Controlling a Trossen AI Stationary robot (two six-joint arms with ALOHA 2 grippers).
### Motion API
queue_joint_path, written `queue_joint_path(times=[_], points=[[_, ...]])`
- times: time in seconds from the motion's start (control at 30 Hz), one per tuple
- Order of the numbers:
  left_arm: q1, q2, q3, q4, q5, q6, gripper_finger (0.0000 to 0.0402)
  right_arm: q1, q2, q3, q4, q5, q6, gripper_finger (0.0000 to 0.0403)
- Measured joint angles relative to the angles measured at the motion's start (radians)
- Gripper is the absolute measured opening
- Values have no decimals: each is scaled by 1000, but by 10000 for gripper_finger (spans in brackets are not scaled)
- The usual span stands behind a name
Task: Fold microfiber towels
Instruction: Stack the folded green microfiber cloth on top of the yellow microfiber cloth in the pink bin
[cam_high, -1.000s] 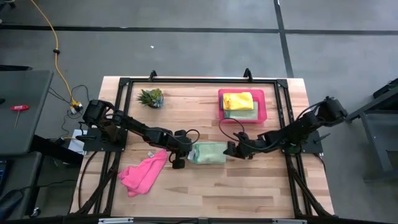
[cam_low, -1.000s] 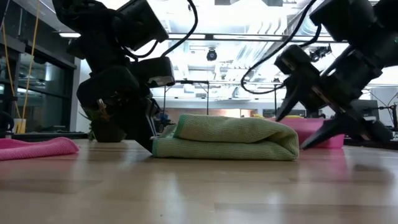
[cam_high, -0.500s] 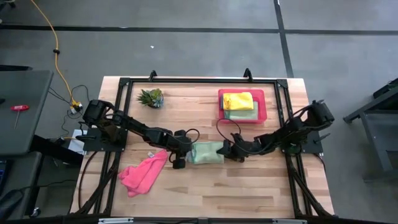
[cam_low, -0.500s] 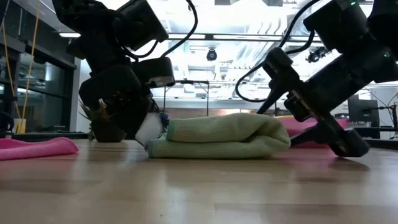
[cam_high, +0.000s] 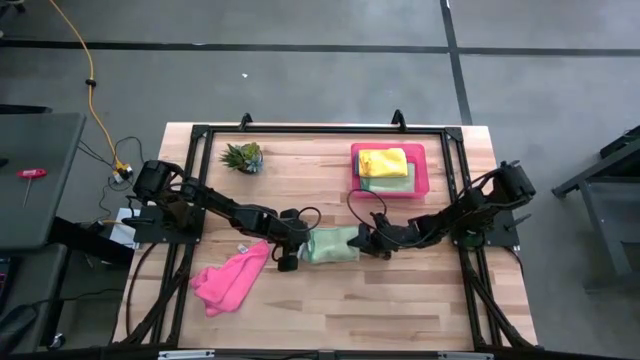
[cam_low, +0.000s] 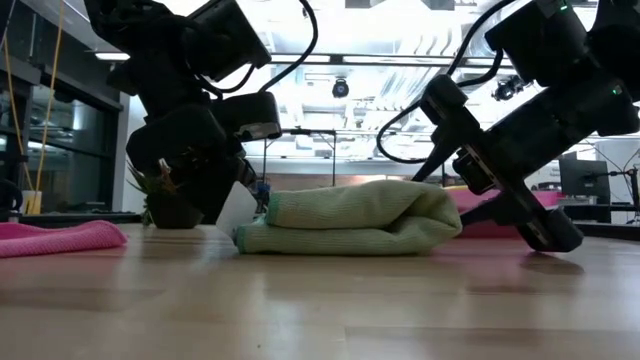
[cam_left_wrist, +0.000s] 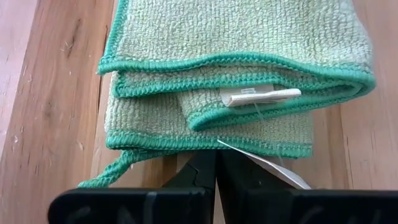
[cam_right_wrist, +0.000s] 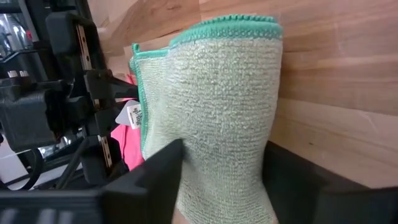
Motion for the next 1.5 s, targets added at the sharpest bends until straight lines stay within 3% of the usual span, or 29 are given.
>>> queue_joint_path(times=[0.2,0.27,0.47,0.7,0.83,0.97,1.07,1.2,1.5], points=[[1,-1,2,-21,6,13,0,0,-2,-1,0,-2,-35,43],[2,-4,4,-55,11,60,0,0,-12,-3,-1,0,-61,15],[37,-72,4,-270,67,167,0,-28,-132,-3,-17,-7,-164,5],[125,-262,-1,-462,51,211,0,-115,-441,-1,-217,-92,-309,3],[163,-389,-1,-464,50,210,0,-192,-648,89,-609,-135,-410,2],[186,-507,0,-401,51,199,0,-296,-772,250,-1002,-154,-553,1],[186,-590,0,-331,52,174,0,-388,-812,361,-1197,-190,-660,1],[176,-668,0,-221,57,123,0,-515,-819,459,-1331,-278,-774,1],[156,-726,0,-134,53,78,0,-806,-720,543,-1209,-576,-974,0]])
